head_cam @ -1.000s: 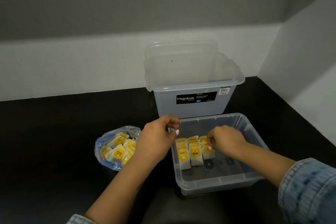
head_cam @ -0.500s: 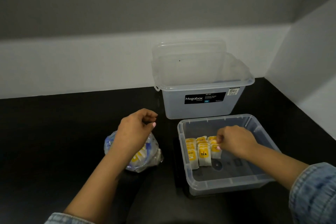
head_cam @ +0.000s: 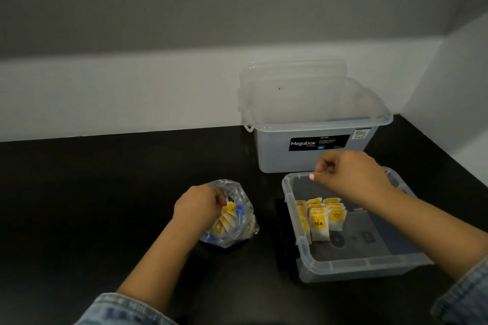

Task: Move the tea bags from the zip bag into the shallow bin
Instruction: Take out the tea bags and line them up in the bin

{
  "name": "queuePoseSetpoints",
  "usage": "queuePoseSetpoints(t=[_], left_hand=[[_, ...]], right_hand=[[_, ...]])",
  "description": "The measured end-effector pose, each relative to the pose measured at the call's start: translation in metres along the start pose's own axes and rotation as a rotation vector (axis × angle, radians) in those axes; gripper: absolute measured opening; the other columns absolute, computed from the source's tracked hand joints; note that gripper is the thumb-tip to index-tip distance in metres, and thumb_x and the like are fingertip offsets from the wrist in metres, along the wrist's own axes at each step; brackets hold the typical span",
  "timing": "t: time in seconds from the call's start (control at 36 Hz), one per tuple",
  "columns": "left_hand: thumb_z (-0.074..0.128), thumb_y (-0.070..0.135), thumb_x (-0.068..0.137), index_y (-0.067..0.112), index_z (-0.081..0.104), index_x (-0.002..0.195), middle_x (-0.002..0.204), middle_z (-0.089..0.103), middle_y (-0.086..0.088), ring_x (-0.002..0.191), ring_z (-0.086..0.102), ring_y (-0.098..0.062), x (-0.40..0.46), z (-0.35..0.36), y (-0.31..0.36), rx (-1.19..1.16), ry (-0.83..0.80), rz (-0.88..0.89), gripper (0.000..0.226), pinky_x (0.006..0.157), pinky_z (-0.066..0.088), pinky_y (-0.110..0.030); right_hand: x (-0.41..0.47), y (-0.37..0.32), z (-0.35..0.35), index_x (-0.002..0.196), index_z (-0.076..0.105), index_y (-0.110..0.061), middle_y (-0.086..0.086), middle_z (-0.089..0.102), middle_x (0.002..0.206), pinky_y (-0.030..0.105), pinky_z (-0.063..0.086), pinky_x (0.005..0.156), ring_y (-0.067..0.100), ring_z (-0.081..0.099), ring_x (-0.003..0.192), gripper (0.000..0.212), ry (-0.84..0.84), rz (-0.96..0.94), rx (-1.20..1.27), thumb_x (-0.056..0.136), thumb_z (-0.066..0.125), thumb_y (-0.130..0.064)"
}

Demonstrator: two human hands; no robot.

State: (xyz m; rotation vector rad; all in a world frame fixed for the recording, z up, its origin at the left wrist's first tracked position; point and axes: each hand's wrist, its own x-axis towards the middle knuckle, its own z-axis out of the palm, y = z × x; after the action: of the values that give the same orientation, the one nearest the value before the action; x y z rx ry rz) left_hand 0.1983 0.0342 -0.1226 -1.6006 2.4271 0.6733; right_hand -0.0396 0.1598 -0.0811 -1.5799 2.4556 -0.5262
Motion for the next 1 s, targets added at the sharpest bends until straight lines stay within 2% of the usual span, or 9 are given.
queuePoseSetpoints(t=[0.14,0.25,0.39,0.56,0.64,0.75,0.86,0.94,1.0], left_hand=[[0.049,0.008,0.090,0.029,0.060,0.119,0.121,0.060,0.001,0.110,0.057,-0.019,0.000,0.018,0.007,0.183,0.110,0.099,0.038,0.087,0.046,-0.030],[0.050,0.037,0.094,0.016,0.034,0.143,0.140,0.043,-0.010,0.126,0.045,-0.027,0.014,0.001,0.029,-0.014,-0.277,-0.301,0.056,0.104,0.039,-0.038],[0.059,0.037,0.087,0.016,0.038,0.140,0.131,0.049,-0.010,0.117,0.052,-0.027,0.032,0.011,0.029,0.015,-0.364,-0.372,0.060,0.102,0.042,-0.042],[0.055,0.040,0.090,0.009,0.032,0.142,0.140,0.040,-0.014,0.128,0.042,-0.030,0.032,-0.001,0.031,-0.117,-0.366,-0.420,0.064,0.106,0.035,-0.042],[0.051,0.039,0.093,0.010,0.031,0.142,0.141,0.039,-0.013,0.129,0.041,-0.029,0.022,-0.005,0.025,-0.081,-0.359,-0.348,0.061,0.107,0.035,-0.039],[0.055,0.022,0.092,0.028,0.057,0.122,0.123,0.056,-0.002,0.108,0.056,-0.020,0.021,0.003,0.004,0.044,-0.018,-0.052,0.030,0.091,0.048,-0.032],[0.060,0.030,0.089,0.020,0.051,0.126,0.121,0.047,-0.007,0.103,0.050,-0.020,0.026,-0.019,0.004,-0.248,-0.189,-0.236,0.039,0.086,0.046,-0.033],[0.062,0.017,0.088,0.020,0.063,0.114,0.119,0.055,-0.003,0.106,0.055,-0.020,0.017,-0.018,-0.010,-0.252,0.037,0.033,0.027,0.086,0.045,-0.027],[0.061,0.008,0.087,0.017,0.071,0.101,0.110,0.060,0.006,0.103,0.058,-0.010,0.002,-0.011,-0.019,-0.180,0.271,0.372,0.020,0.085,0.043,-0.013]], right_hand=[[-0.003,-0.019,0.005,0.076,0.060,-0.033,-0.014,0.060,0.070,0.031,0.053,0.067,0.005,0.058,0.071,0.013,0.012,-0.050,0.027,0.083,0.067,-0.043],[-0.008,-0.032,0.010,0.081,0.062,-0.033,-0.012,0.060,0.071,0.025,0.049,0.064,0.003,0.057,0.070,0.012,-0.008,-0.080,0.058,0.084,0.066,-0.043],[-0.012,-0.044,0.013,0.082,0.062,-0.033,-0.011,0.061,0.070,0.020,0.044,0.060,0.002,0.057,0.068,0.012,-0.018,-0.085,0.062,0.085,0.065,-0.044],[-0.015,-0.048,0.016,0.082,0.061,-0.035,-0.013,0.061,0.070,0.018,0.043,0.059,0.001,0.057,0.068,0.012,-0.035,-0.080,0.037,0.086,0.063,-0.046],[-0.014,-0.050,0.017,0.081,0.061,-0.035,-0.013,0.061,0.068,0.020,0.046,0.062,0.001,0.057,0.067,0.012,-0.044,-0.069,0.051,0.085,0.063,-0.045],[-0.012,-0.055,0.020,0.080,0.062,-0.033,-0.012,0.063,0.068,0.025,0.053,0.069,0.003,0.060,0.069,0.012,-0.059,-0.070,0.082,0.086,0.064,-0.044],[-0.008,-0.062,0.024,0.079,0.064,-0.030,-0.010,0.065,0.069,0.028,0.054,0.073,0.004,0.062,0.070,0.013,-0.091,-0.084,0.132,0.085,0.065,-0.041],[-0.003,-0.067,0.027,0.080,0.064,-0.029,-0.007,0.066,0.070,0.026,0.053,0.073,0.005,0.062,0.070,0.011,-0.121,-0.109,0.177,0.085,0.066,-0.038],[0.000,-0.070,0.031,0.080,0.064,-0.028,-0.006,0.067,0.071,0.025,0.052,0.072,0.005,0.062,0.071,0.009,-0.138,-0.128,0.219,0.086,0.066,-0.035]])
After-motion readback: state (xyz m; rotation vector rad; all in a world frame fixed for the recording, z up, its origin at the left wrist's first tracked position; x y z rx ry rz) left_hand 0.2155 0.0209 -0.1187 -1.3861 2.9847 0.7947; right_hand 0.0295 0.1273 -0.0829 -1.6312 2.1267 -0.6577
